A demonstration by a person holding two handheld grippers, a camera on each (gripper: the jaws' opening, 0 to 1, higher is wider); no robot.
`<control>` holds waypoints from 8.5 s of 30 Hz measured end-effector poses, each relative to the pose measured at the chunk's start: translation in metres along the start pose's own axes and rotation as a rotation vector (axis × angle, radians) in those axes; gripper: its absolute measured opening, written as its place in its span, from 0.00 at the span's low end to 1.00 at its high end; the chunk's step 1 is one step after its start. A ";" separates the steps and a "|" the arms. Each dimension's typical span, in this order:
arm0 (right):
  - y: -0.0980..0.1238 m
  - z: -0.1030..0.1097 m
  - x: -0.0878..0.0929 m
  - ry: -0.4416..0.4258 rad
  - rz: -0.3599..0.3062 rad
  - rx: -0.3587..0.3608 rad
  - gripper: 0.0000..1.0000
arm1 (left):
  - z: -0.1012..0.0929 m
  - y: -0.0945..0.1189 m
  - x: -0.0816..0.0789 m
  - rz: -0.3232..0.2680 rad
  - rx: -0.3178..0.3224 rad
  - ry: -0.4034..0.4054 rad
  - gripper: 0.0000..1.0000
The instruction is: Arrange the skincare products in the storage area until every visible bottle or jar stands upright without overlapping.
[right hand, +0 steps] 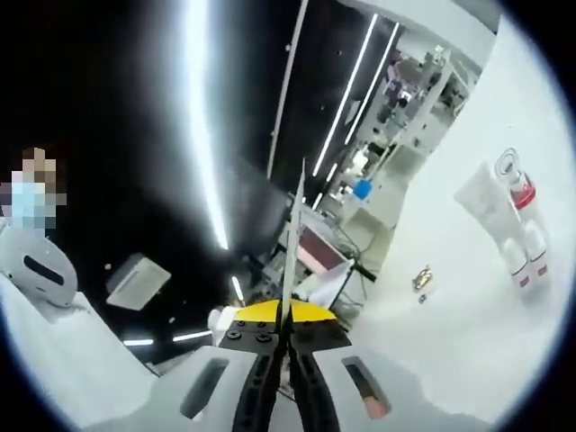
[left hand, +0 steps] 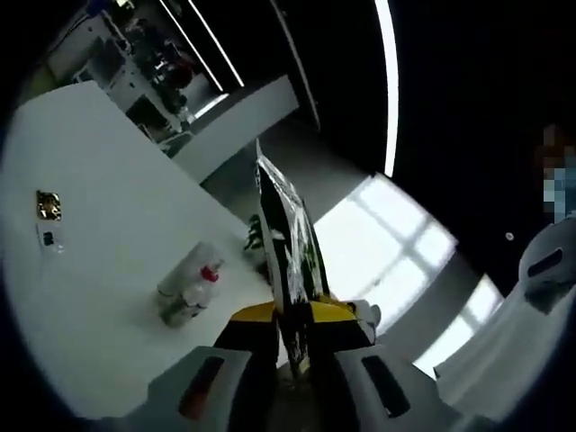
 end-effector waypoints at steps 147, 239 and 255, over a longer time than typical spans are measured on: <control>0.102 -0.064 -0.015 0.303 0.180 0.591 0.97 | 0.182 -0.133 0.047 0.541 -0.594 -0.669 0.16; 0.099 -0.068 -0.006 0.347 0.312 0.579 0.99 | 0.168 -0.095 0.019 0.453 -0.483 -0.848 0.69; 0.094 -0.067 -0.001 0.351 0.370 0.564 0.99 | 0.155 -0.010 0.013 0.318 -0.597 -0.613 0.74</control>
Point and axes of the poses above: the point that each gripper's makers call its tool centre point, and the gripper's own axes: y roughly backward along the fingers, z roughly to its left, x roughly out of its underside, the point moved 8 cm from there along y, roughly backward along the fingers, and after that the axes turned 14 degrees about -x, right-handed, at the moved point
